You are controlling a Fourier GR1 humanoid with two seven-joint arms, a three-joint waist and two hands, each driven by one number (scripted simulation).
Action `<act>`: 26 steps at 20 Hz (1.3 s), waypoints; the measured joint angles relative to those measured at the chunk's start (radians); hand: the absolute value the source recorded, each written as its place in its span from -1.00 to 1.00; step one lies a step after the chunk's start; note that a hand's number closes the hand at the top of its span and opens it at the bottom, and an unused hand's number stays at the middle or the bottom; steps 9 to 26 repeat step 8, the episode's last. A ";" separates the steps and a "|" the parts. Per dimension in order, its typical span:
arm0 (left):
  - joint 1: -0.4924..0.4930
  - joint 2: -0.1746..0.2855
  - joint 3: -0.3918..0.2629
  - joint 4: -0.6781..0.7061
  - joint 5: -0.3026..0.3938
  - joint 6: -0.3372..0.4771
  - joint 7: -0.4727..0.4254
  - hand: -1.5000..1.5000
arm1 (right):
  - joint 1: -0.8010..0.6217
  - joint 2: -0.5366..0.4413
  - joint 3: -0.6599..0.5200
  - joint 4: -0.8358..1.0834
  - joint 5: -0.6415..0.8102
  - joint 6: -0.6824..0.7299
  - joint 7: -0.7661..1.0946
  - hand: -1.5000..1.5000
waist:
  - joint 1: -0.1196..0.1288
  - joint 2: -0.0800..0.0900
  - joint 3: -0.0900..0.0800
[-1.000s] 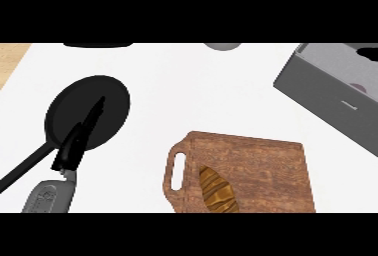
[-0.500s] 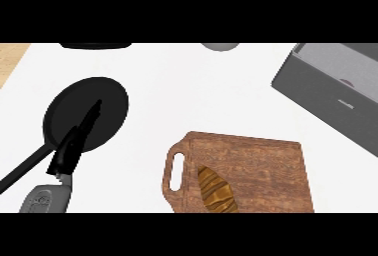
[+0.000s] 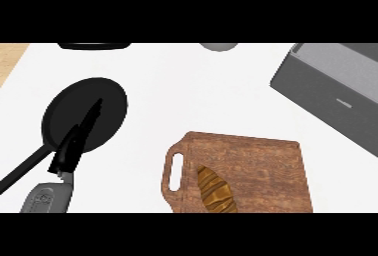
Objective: Pick the eggplant from the cutting board and place it in the cardboard box
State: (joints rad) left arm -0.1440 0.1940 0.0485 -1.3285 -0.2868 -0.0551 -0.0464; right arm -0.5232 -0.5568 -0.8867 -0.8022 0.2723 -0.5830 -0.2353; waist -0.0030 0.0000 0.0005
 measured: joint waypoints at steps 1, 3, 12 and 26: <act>0.000 0.003 0.002 -0.012 0.000 -0.003 0.007 0.00 | 0.019 -0.003 -0.004 -0.013 -0.020 0.007 -0.008 -1.00 | 0.000 0.000 0.000; -0.005 0.014 0.015 0.003 0.008 -0.014 -0.004 0.00 | 0.067 -0.002 -0.015 -0.028 -0.058 0.024 -0.038 -1.00 | 0.000 0.000 0.000; -0.010 0.001 0.009 -0.002 -0.001 -0.015 0.006 0.00 | 0.152 -0.010 -0.002 -0.040 -0.126 0.045 -0.079 -1.00 | 0.002 -0.001 -0.001; -0.010 0.001 0.009 -0.002 -0.001 -0.015 0.006 0.00 | 0.152 -0.010 -0.002 -0.040 -0.126 0.045 -0.079 -1.00 | 0.002 -0.001 -0.001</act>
